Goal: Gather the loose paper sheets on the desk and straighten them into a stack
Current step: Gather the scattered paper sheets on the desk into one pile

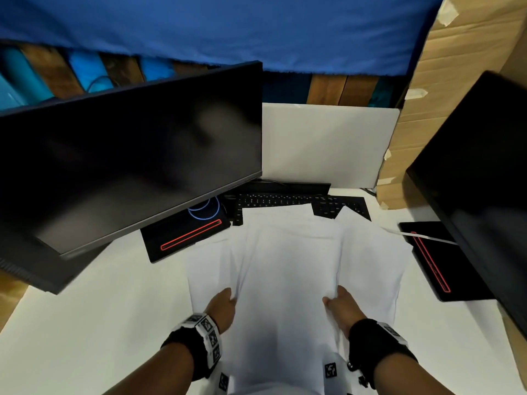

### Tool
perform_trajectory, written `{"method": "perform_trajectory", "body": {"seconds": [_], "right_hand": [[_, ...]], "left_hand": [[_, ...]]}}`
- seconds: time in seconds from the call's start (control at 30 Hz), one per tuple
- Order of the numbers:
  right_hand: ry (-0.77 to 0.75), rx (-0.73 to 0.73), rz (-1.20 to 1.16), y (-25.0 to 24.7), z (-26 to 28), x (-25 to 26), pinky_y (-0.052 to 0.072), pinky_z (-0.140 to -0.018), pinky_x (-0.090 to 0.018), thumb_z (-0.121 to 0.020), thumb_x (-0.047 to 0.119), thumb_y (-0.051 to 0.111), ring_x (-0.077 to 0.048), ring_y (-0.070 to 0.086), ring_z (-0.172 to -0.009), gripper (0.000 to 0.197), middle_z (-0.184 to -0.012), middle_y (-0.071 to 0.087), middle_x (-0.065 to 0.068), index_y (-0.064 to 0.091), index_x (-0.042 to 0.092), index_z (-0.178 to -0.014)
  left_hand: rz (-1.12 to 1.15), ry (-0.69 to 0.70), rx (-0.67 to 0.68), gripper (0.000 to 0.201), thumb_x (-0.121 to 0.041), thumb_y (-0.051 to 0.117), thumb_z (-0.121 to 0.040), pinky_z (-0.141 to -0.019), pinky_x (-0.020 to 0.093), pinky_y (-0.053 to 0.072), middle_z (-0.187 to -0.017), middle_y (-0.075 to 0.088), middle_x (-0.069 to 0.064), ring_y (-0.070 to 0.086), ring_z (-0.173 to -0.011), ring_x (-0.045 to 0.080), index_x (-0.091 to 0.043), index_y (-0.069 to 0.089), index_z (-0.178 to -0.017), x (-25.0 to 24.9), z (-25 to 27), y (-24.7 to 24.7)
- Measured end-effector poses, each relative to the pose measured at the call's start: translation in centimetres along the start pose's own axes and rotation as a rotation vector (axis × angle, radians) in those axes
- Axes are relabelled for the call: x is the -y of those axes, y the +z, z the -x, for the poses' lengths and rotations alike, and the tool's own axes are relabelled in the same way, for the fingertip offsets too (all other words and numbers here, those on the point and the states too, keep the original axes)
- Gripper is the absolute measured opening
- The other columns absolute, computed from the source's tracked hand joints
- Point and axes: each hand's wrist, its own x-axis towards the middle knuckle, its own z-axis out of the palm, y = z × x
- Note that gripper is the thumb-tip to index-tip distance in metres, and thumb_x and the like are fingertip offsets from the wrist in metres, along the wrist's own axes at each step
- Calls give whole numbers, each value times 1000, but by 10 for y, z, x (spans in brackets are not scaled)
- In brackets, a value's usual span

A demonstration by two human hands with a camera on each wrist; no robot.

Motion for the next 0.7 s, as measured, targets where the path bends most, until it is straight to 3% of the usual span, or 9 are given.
{"method": "perform_trajectory", "body": {"seconds": [0.07, 0.13, 0.17, 0.3, 0.37, 0.43, 0.5, 0.57, 0.7], "right_hand": [[-28, -1, 28, 3, 9, 7, 48, -89, -37, -87, 6, 54, -34, 59, -102, 37, -110, 60, -17, 46, 2, -122], [-101, 5, 47, 3, 20, 11, 40, -83, -28, -87, 3, 52, -27, 55, -97, 41, -108, 56, -10, 42, 5, -127], [-141, 1, 39, 2, 24, 13, 37, -83, -25, -87, -1, 51, -24, 53, -96, 44, -110, 56, -8, 41, 6, -129], [-215, 18, -17, 5, 33, 18, 34, -92, -22, -86, -7, 49, -20, 51, -110, 54, -127, 54, -9, 39, 7, -137], [-208, 76, -20, 10, 37, 19, 33, -96, -21, -87, -7, 50, -19, 49, -114, 56, -132, 52, -9, 38, 7, -139], [-210, 141, -2, 15, 39, 20, 32, -99, -21, -88, -6, 49, -17, 48, -115, 56, -130, 51, -5, 36, 8, -141], [-217, 205, -21, 19, 41, 21, 34, -104, -25, -89, -4, 48, -18, 48, -117, 56, -133, 51, -5, 36, 10, -141], [-209, 242, -80, 20, 40, 21, 38, -106, -31, -89, -3, 48, -22, 51, -117, 51, -129, 54, -4, 42, 15, -136], [-147, 5, -151, 8, 35, 21, 51, -74, -37, -83, 5, 62, -27, 60, -82, 22, -87, 61, -7, 57, 21, -99]], "left_hand": [[71, -7, 23, 27, -7, 37, -93, -92, 37, 44, -116, 60, 22, 55, -112, 32, 1, 57, -108, -1, 3, 3], [120, 10, -17, 26, -9, 36, -94, -70, 32, 44, -80, 57, 13, 55, -78, 25, -11, 50, -72, -1, 9, 3], [150, 18, -59, 28, -18, 36, -97, -69, 31, 43, -80, 56, 13, 52, -74, 23, -12, 46, -71, -2, 12, 2], [263, 33, -69, 52, -56, 45, -87, -85, 35, 45, -107, 58, 9, 56, -96, 26, -9, 51, -108, -2, 16, -1], [276, 39, -27, 88, -67, 57, -68, -102, 38, 42, -128, 55, 12, 54, -118, 29, -4, 43, -129, 1, 16, 3], [350, 63, -75, 105, -69, 67, -51, -104, 41, 44, -129, 59, 11, 56, -118, 28, -7, 43, -131, 5, 20, 5], [524, 81, -56, 91, -55, 81, -51, -96, 41, 51, -116, 68, 9, 64, -106, 25, -9, 54, -124, 8, 25, 3], [721, 58, 12, 55, -19, 83, -67, -86, 41, 56, -106, 72, 13, 68, -96, 28, -5, 62, -116, 11, 29, 0], [715, 11, -163, 42, 1, 72, -76, -93, 50, 51, -110, 67, 21, 64, -100, 37, -1, 60, -116, 32, 21, -14]]}}
